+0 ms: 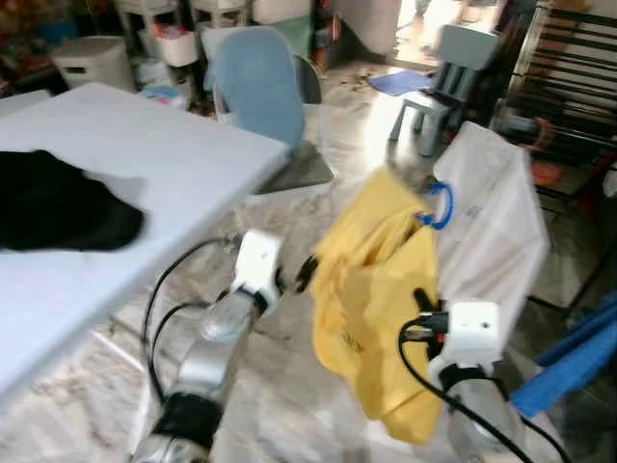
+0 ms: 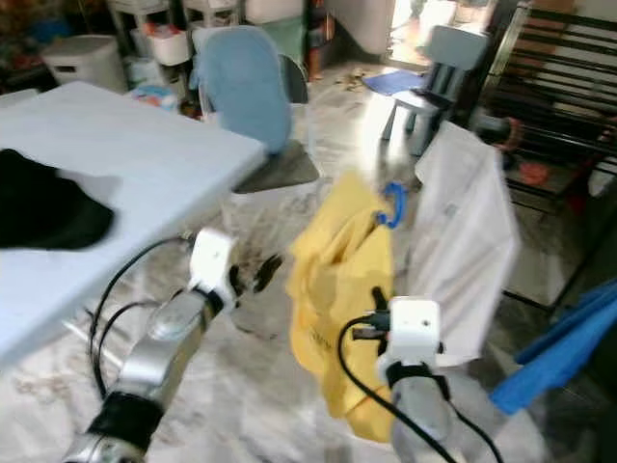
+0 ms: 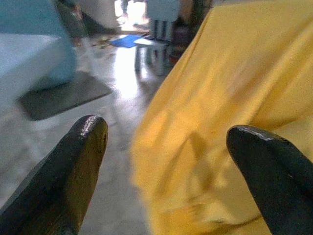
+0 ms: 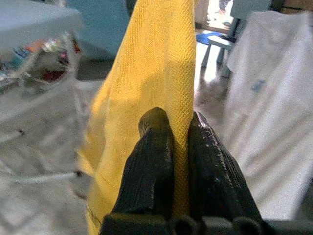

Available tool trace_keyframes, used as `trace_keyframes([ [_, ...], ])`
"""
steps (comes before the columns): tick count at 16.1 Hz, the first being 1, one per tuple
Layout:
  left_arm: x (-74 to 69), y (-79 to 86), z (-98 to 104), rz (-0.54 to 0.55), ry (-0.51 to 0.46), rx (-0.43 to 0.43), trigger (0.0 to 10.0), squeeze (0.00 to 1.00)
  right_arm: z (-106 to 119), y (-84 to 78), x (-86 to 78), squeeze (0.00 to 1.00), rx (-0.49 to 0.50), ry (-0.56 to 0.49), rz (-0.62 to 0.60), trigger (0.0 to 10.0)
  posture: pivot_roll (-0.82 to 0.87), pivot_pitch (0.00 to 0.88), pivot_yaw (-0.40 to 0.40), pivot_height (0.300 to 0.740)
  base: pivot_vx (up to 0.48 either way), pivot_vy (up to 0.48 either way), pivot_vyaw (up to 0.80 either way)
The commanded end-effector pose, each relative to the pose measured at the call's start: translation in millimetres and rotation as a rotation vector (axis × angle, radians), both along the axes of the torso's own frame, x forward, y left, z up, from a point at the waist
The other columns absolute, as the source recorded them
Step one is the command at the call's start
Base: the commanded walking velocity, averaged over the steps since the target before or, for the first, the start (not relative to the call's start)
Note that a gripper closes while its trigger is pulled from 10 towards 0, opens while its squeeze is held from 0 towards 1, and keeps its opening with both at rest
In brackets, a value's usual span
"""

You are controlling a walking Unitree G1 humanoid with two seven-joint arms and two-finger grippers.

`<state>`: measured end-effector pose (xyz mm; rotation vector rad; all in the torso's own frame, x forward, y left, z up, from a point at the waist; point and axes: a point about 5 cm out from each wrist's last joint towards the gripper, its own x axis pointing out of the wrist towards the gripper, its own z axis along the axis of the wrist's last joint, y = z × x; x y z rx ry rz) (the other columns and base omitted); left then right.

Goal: Hang hanger

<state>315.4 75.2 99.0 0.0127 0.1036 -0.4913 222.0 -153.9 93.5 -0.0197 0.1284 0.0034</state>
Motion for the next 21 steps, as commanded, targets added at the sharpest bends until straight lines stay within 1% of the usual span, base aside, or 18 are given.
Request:
trace_keyframes([
  [1, -1.0, -4.5, -1, -0.018, 0.003, 0.007, 10.0, 0.0, 11, -3.8, 3.0, 0.0, -0.004, -0.056, -0.015, 10.0, -0.02, 0.0, -0.056, 0.74, 0.0, -0.277, 0.0],
  [10, -0.8, -6.5, -3, -0.028, 0.011, 0.012, 10.0, 0.0, 8, 2.3, 2.9, 0.0, -0.006, -0.042, 0.02, 10.0, -0.03, 0.0, -0.051, 0.74, 0.0, -0.26, 0.0],
  [12, -0.8, -6.2, -3, -0.02, 0.006, 0.019, 10.0, 0.0, 7, 2.7, 2.6, 0.0, -0.004, -0.038, 0.024, 10.0, -0.03, 0.0, -0.052, 0.74, 0.0, 0.0, 0.0],
  [13, 0.1, -5.2, -3, 0.002, 0.005, 0.034, 10.0, 0.0, 7, 2.6, 2.4, 0.0, -0.003, -0.037, 0.025, 10.0, -0.03, 0.0, -0.052, 0.74, 0.0, 0.0, 0.0],
  [14, 2.6, -2.6, -5, 0.05, 0.009, 0.064, 10.0, 0.0, 6, 2.5, 2.2, 0.0, -0.002, -0.036, 0.027, 10.0, -0.03, 0.0, -0.053, 0.74, 0.0, 0.0, 0.0],
  [17, 3.1, -0.8, -7, 0.067, 0.013, 0.078, 10.0, 0.0, 6, 4.8, 2.0, 0.0, 0.006, -0.032, 0.041, 10.0, -0.03, 0.001, -0.054, 0.74, 0.0, 0.0, 0.0],
  [21, 3.1, -1.6, -8, 0.08, 0.005, 0.105, 10.0, 0.0, 5, 9.0, -0.7, 0.0, 0.018, -0.025, 0.057, 10.0, -0.03, 0.007, -0.057, 0.74, 0.0, 0.0, 0.63],
])
